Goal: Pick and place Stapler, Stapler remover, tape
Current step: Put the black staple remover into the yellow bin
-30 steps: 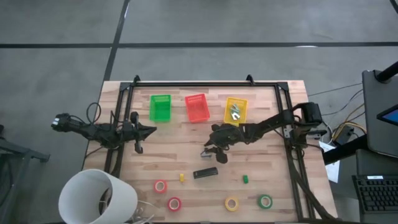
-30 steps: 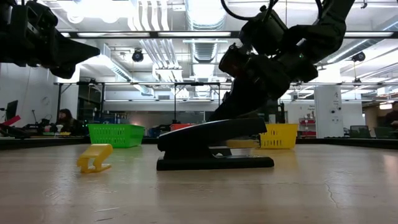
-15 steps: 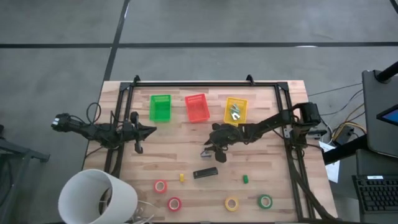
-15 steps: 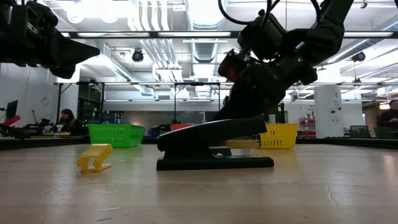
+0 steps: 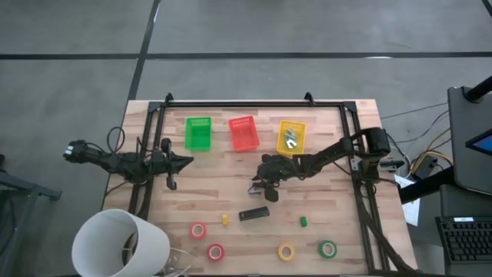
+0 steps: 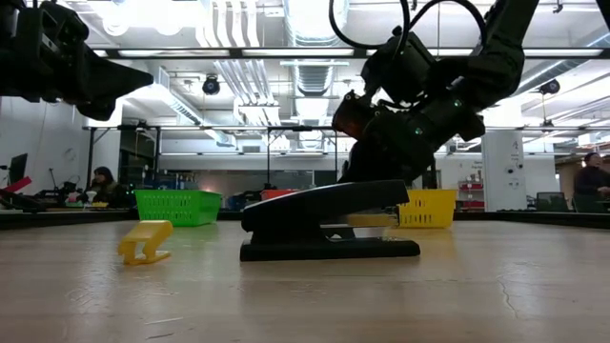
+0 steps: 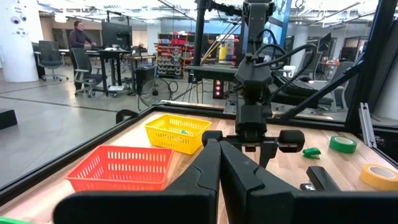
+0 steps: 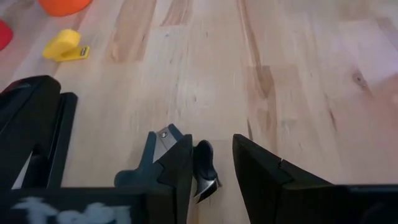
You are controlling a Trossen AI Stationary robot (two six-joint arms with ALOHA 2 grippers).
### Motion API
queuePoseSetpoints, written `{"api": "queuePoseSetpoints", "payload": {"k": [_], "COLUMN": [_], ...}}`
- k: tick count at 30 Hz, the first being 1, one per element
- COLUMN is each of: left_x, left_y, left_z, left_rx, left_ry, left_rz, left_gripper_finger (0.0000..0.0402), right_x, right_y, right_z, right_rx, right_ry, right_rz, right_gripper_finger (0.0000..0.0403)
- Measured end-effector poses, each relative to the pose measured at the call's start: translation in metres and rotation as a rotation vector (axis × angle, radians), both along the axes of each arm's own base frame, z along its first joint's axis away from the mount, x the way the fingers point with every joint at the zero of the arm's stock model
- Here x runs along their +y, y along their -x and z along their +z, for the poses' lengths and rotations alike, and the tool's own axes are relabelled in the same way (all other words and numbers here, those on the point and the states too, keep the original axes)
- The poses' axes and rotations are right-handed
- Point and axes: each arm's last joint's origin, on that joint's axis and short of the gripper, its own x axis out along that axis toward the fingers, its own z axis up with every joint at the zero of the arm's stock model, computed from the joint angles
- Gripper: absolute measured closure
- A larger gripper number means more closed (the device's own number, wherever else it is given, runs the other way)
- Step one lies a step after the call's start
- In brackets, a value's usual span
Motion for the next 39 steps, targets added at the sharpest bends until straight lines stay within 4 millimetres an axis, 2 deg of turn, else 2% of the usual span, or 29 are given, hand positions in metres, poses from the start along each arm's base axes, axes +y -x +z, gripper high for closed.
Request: {"api": "queuePoseSetpoints", "payload": {"k": [6, 15, 25, 39], "left_x": [0.0, 0.0, 0.0, 0.0], "left_y": [0.0, 0.0, 0.0, 0.0], "left_z": [0.0, 0.0, 0.0, 0.0], "left_rx": [0.0, 0.0, 0.0, 0.0], "left_ry": [0.0, 0.0, 0.0, 0.0], "left_rz": [0.0, 0.0, 0.0, 0.0], "left_gripper_finger": [0.0392, 0.0392, 0.0392, 0.0392], "right_x": [0.0, 0.0, 0.0, -0.003], "right_y": [0.0, 0.0, 0.001, 0.014], "right_z": [-0.002, -0.002, 0.004, 0.038], "right_rx": [0.007, 0.015, 0.011, 0.017], "right_ry": [0.0, 0.002, 0.005, 0.072], "right_rz": [0.001, 0.004, -0.005, -0.059], "right_gripper_finger": [0.0318, 0.0388, 0.0392, 0.0393]}}
